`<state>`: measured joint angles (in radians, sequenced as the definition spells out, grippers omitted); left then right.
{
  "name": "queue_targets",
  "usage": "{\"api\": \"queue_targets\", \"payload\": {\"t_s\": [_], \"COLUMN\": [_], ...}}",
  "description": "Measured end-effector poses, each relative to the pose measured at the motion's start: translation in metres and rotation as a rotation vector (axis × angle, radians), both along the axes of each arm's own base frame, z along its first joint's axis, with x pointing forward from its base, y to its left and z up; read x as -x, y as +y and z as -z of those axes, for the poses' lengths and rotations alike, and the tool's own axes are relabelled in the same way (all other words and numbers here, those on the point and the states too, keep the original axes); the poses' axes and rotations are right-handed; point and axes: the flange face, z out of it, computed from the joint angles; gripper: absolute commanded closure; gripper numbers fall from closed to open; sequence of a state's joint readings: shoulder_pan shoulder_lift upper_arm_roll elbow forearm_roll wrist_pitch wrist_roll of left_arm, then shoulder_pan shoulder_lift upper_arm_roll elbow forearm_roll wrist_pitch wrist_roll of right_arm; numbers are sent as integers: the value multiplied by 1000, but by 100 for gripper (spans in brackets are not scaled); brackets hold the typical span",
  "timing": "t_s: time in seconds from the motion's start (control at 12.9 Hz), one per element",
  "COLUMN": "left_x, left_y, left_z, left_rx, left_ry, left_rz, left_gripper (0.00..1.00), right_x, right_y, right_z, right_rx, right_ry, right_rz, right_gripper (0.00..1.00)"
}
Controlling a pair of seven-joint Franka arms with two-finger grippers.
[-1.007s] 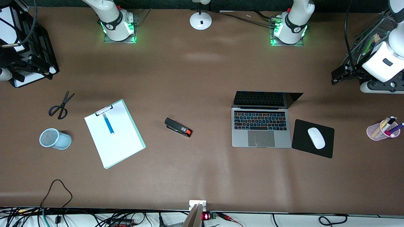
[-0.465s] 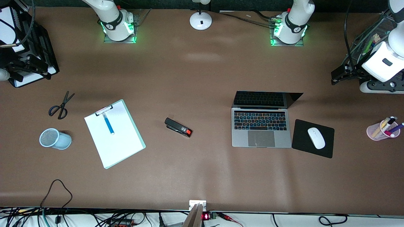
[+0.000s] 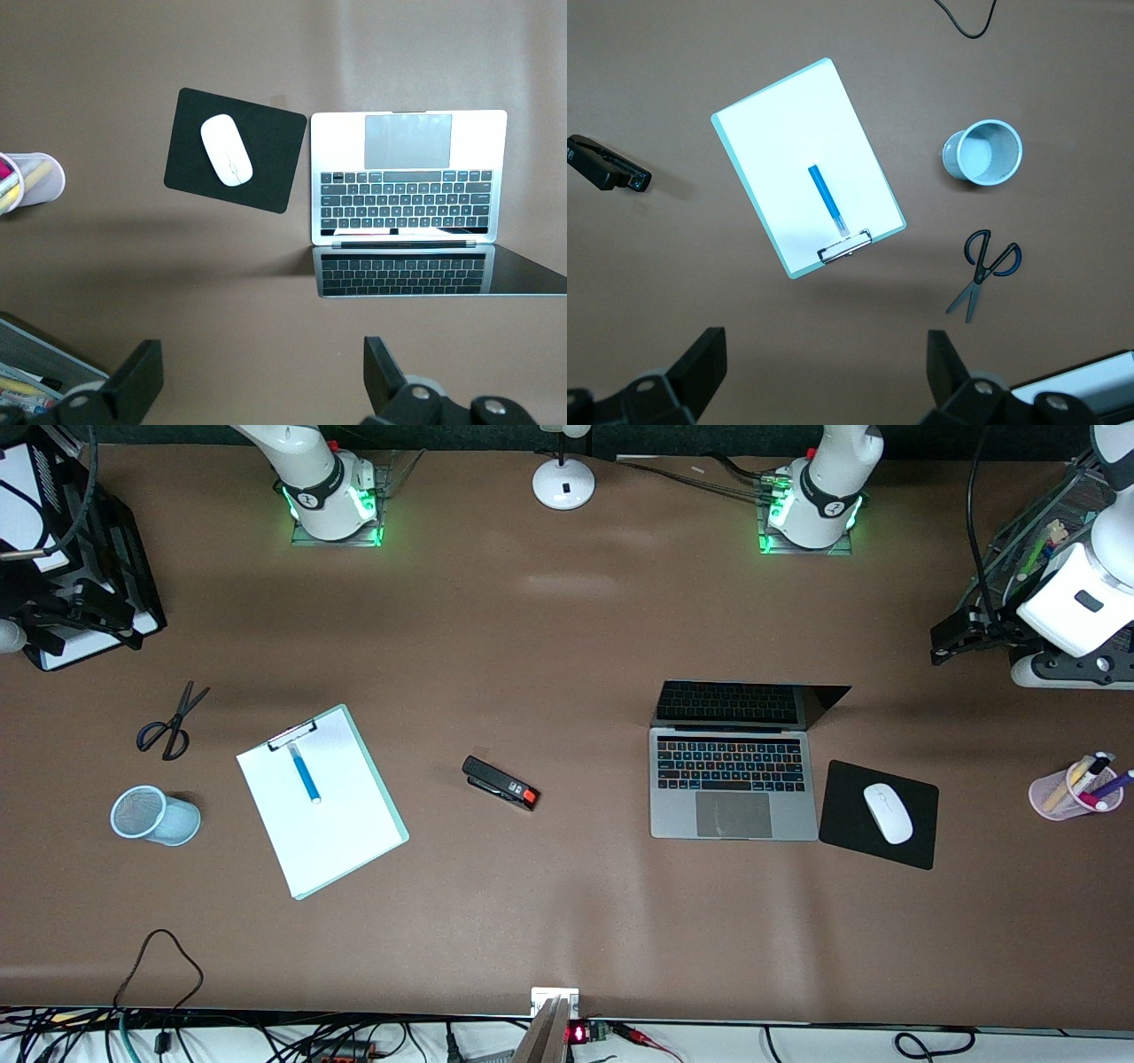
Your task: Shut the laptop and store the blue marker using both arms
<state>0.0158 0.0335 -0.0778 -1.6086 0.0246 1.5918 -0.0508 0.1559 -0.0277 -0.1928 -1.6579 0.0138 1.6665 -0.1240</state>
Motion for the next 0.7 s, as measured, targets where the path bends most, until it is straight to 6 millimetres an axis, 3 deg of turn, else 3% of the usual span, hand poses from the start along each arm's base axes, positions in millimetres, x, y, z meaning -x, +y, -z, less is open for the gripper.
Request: {"api": "queue_targets", "payload": {"t_s": [0.31,0.7], "left_x": [-21,-38], "left_y": [0,-3], "left_z": [-4,25], "left_rx": [6,37], "left_ry": [-24,24], "left_rz": [0,-3], "left_gripper": [0,0], "right_x": [-13,-51], "right_y": [2,16], "right_z": [28,103], "right_rx": [8,32], "right_ry": [45,83], "right_rz": [0,-36], "right_gripper": [0,0]}}
